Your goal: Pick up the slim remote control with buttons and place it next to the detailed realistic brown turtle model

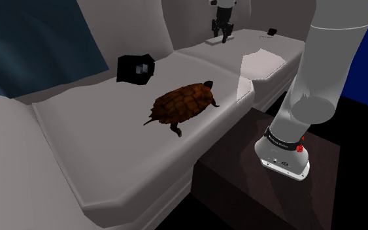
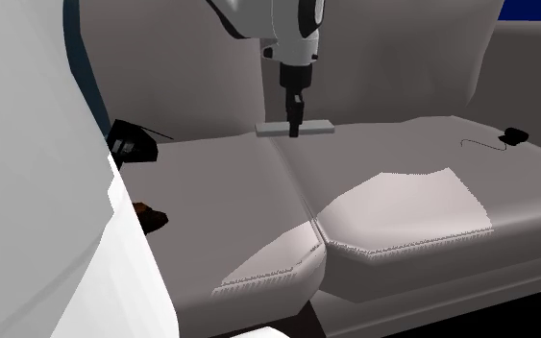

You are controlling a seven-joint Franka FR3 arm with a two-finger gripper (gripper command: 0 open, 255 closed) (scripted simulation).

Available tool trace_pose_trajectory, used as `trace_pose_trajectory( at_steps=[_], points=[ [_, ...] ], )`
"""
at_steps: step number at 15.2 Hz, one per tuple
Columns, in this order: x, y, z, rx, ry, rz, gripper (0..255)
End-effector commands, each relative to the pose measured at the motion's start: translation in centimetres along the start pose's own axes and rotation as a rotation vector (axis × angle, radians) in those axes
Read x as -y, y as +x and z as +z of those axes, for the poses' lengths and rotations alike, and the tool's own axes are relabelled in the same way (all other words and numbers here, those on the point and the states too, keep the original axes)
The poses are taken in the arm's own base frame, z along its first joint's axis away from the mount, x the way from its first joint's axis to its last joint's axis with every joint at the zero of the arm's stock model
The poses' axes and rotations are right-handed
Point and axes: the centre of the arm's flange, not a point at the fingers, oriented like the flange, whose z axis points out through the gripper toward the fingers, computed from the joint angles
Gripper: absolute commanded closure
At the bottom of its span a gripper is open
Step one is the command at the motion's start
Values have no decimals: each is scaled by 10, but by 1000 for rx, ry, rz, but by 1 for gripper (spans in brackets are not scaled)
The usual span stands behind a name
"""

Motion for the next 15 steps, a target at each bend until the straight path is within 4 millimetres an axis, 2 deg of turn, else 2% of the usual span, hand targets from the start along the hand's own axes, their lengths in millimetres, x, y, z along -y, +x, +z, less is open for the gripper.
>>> trace_pose_trajectory(
  at_steps=[1,7,15],
  points=[
    [0,0,-10,0,0,0,255],
    [0,0,-38,0,0,0,255],
    [15,105,-37,0,0,0,255]
  ],
)
